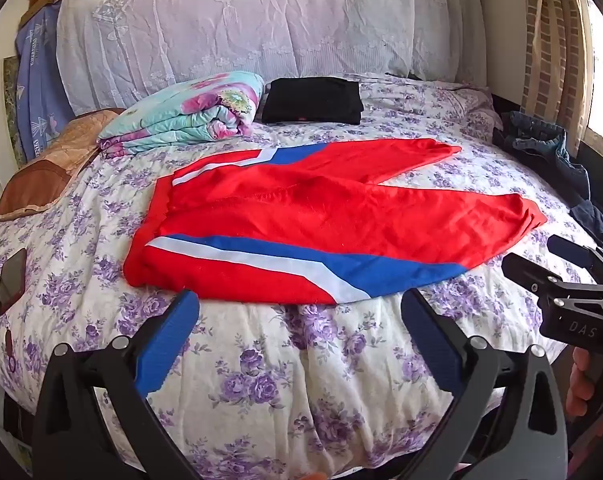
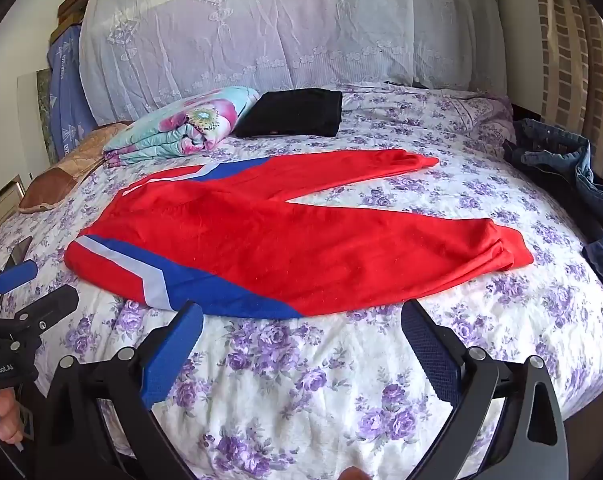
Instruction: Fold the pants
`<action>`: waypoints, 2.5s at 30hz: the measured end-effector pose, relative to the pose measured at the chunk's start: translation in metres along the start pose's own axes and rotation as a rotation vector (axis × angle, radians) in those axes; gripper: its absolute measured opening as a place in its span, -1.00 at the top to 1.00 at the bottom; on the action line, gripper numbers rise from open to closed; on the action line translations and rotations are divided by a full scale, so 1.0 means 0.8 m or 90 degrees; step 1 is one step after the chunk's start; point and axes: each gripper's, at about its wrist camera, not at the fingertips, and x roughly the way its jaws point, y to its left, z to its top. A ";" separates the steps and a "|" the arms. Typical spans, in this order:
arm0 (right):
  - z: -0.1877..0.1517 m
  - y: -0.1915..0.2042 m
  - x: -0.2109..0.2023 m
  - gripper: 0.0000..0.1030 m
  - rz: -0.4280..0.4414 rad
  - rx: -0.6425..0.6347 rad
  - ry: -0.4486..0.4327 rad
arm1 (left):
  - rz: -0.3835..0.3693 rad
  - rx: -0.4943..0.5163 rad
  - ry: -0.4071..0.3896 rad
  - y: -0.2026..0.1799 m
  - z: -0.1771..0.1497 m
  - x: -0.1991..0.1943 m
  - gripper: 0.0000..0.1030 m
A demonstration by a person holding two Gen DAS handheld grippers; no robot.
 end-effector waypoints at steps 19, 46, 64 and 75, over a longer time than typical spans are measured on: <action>0.002 -0.004 0.000 -0.93 0.003 0.002 0.000 | -0.001 -0.002 0.003 0.000 -0.002 0.006 -0.92; -0.007 -0.001 0.012 -0.93 0.007 0.002 0.017 | 0.012 0.004 0.022 0.010 -0.010 0.020 -0.92; -0.007 0.000 0.014 -0.93 0.008 0.002 0.019 | 0.013 0.003 0.025 0.011 -0.011 0.022 -0.92; -0.009 0.001 0.016 -0.93 0.007 0.002 0.021 | 0.013 0.004 0.027 0.011 -0.012 0.023 -0.92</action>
